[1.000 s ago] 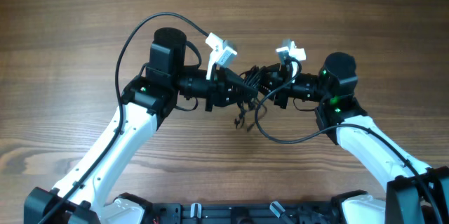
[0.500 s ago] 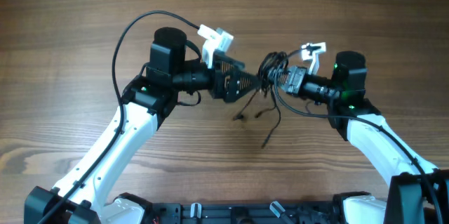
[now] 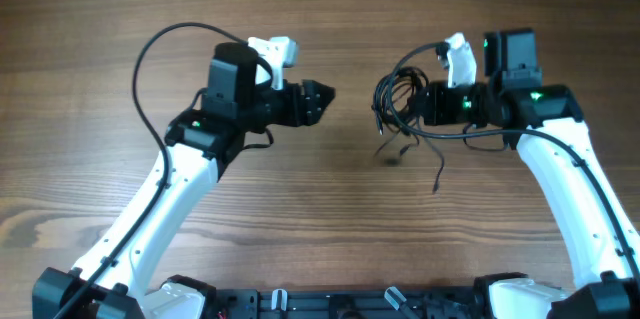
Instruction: Untangle cables
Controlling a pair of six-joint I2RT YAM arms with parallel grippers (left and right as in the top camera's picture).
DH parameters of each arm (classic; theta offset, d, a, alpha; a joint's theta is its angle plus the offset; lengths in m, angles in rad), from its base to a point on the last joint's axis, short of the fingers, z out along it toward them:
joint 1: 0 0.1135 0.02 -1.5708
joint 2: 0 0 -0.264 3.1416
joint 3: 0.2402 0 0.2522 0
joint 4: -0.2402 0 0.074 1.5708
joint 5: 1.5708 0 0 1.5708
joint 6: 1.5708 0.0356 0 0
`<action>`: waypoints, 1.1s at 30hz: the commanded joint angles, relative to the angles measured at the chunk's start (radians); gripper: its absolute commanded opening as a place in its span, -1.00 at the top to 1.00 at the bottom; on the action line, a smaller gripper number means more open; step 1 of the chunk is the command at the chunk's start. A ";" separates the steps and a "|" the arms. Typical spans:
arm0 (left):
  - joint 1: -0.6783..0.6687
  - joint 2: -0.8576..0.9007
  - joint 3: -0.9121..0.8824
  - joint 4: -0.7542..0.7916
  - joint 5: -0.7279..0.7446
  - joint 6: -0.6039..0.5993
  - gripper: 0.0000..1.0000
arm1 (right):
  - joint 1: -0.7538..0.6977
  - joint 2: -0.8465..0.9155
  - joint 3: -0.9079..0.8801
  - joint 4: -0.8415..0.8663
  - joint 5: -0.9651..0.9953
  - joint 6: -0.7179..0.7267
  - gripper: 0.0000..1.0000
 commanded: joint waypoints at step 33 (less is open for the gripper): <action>-0.151 0.066 0.011 -0.051 0.008 0.292 -0.28 | 0.266 0.097 0.039 0.001 0.050 -0.197 0.91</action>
